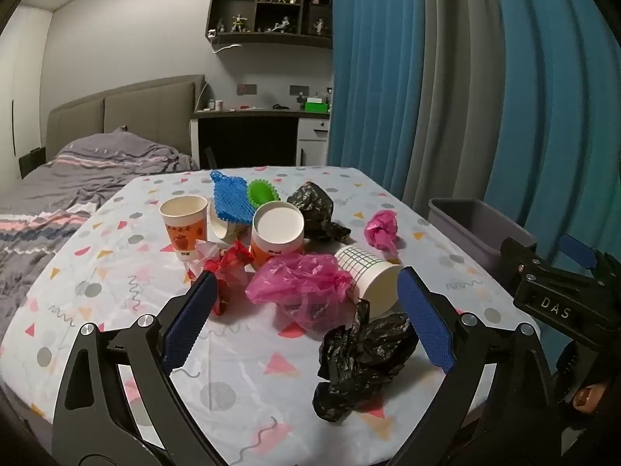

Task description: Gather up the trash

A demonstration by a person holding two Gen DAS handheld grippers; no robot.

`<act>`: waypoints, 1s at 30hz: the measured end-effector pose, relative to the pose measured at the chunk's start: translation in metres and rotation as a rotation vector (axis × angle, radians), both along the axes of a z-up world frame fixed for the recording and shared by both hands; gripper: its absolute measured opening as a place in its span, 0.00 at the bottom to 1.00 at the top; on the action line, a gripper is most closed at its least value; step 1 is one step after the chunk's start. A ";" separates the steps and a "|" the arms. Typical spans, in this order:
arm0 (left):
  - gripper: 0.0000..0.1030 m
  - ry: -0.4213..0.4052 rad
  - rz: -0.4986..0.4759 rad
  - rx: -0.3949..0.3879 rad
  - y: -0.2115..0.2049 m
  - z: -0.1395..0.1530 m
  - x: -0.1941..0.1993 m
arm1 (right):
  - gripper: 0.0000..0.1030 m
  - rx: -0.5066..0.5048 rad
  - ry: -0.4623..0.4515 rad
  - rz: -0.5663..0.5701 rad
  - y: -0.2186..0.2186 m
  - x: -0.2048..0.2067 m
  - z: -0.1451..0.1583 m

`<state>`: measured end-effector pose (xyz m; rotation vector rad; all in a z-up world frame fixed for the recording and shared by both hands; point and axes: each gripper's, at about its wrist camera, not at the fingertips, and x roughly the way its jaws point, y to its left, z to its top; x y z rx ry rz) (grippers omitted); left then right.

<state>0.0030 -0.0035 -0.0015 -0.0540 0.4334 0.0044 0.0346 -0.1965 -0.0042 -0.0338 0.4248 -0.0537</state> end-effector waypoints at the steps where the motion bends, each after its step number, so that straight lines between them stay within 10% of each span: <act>1: 0.90 -0.001 0.000 -0.002 0.001 0.001 -0.001 | 0.95 0.000 0.000 0.000 0.000 0.000 0.000; 30: 0.90 -0.001 -0.004 -0.008 0.002 -0.001 0.000 | 0.95 0.004 -0.009 -0.008 -0.004 -0.001 0.004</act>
